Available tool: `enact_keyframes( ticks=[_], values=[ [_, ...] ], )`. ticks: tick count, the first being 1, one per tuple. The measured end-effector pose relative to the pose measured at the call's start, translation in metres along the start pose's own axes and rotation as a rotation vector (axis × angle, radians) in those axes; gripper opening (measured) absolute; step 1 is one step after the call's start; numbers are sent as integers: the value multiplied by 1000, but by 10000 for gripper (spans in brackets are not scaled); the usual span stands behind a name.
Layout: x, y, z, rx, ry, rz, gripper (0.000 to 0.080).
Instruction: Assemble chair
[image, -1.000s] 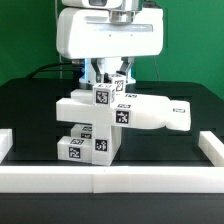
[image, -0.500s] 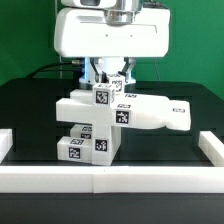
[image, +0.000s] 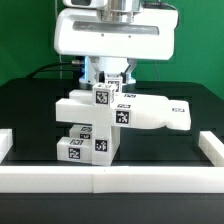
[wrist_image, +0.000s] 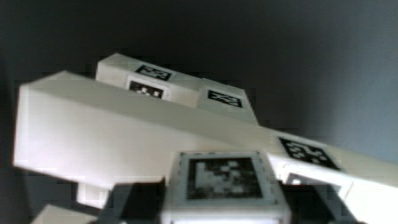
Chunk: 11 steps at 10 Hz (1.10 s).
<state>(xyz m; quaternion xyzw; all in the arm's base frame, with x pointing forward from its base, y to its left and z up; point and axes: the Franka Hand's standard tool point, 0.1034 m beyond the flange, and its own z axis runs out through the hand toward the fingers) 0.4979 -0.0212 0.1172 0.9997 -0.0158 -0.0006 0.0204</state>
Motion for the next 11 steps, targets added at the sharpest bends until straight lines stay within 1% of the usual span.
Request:
enact_keyframes(
  ticks=[3,4,6,8,10,11],
  values=[
    [0,-1,0,1,0,200,290],
    [0,-1,0,0,0,229,290],
    [0,-3,0,8,-1,391,291],
    [0,-4,1,9,-2,524,291],
    [0,-4,1,12,-3,613,291],
    [0,-4,1,12,-3,609,378]
  ],
)
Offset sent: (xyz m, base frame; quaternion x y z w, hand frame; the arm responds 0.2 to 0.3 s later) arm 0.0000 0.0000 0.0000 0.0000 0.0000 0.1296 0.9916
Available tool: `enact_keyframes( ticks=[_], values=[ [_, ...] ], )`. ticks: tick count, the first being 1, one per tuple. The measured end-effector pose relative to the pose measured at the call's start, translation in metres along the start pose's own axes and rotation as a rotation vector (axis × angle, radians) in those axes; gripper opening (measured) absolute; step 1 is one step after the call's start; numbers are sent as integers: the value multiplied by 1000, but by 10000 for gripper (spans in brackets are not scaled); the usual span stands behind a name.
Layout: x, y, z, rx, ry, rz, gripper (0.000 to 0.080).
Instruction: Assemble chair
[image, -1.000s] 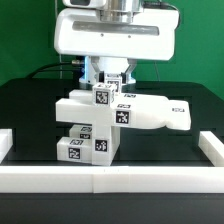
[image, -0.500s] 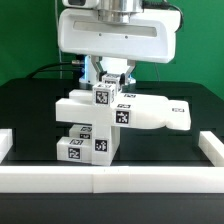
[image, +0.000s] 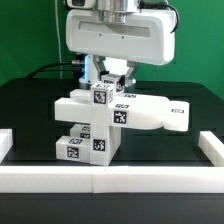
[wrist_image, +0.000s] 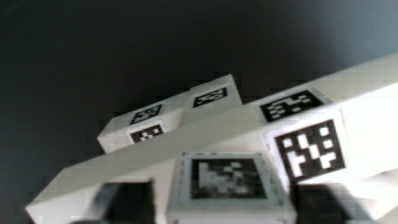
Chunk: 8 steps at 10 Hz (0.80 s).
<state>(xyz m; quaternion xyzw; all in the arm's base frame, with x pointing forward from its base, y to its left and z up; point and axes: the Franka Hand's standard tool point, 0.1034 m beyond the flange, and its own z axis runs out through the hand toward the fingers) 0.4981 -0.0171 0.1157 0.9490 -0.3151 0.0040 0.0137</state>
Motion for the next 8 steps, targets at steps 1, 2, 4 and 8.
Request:
enact_keyframes(
  ticks=[1,2,4,8],
  values=[
    [0,0,0,-1,0,-9,557],
    [0,0,1,-2,0,-62,621],
    [0,0,1,-5,1,-161,644],
    [0,-1,0,-9,3,-550,649]
  ],
)
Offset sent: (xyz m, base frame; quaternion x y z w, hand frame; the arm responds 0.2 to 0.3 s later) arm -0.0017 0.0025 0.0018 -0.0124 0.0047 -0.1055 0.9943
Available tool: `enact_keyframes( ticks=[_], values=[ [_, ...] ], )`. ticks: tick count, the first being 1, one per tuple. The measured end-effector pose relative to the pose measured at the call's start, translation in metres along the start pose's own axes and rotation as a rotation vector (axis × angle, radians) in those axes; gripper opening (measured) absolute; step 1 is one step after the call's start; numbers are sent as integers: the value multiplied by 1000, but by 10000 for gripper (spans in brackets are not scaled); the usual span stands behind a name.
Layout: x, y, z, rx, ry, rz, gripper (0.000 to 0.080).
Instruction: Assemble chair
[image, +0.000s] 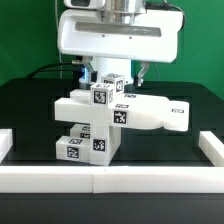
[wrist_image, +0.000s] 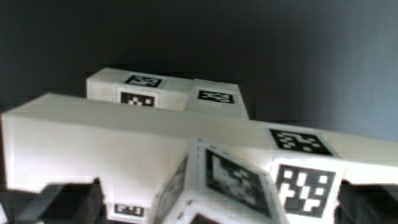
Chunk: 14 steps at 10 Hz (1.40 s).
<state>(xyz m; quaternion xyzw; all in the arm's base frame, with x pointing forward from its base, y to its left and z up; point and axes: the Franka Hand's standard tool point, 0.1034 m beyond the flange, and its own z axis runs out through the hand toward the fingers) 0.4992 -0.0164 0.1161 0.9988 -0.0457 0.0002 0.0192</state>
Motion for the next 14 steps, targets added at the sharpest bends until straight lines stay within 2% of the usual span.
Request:
enact_keyframes(
  ticks=[9,11,12,13,14],
  values=[
    [-1,6,1,-3,-4,-578,649],
    [-1,6,1,-3,-4,-574,649],
    [-1,6,1,-3,-4,-574,552],
    [-1,6,1,-3,-4,-574,416],
    [-1,6,1,-3,-4,-569,416]
  ],
)
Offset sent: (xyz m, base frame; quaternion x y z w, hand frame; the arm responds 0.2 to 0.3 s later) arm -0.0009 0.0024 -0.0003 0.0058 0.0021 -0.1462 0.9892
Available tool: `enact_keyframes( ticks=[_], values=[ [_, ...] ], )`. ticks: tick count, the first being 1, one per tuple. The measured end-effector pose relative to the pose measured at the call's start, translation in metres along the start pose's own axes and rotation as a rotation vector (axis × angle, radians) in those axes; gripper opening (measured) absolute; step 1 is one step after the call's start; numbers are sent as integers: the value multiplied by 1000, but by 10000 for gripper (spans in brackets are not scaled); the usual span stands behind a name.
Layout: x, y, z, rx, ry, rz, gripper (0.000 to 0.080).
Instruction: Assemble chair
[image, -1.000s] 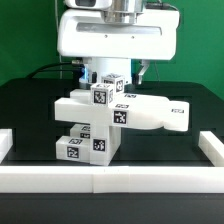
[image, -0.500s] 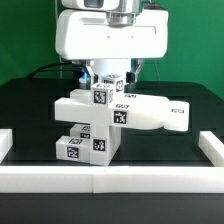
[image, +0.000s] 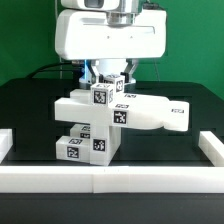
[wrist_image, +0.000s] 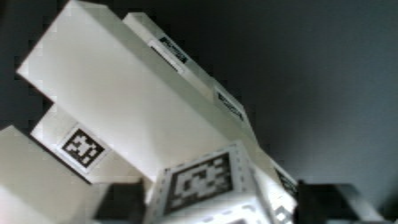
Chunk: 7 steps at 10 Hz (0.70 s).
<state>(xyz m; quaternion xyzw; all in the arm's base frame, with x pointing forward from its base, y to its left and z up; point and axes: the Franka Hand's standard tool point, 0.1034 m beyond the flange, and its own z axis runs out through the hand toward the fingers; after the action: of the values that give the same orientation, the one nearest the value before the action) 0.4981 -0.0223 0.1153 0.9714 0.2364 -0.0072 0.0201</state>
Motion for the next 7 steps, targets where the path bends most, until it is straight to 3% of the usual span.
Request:
enact_keyframes(
  ticks=[1,7],
  values=[
    [0,0,0,0,0,22,288],
    [0,0,1,1,-1,361,288]
  ],
)
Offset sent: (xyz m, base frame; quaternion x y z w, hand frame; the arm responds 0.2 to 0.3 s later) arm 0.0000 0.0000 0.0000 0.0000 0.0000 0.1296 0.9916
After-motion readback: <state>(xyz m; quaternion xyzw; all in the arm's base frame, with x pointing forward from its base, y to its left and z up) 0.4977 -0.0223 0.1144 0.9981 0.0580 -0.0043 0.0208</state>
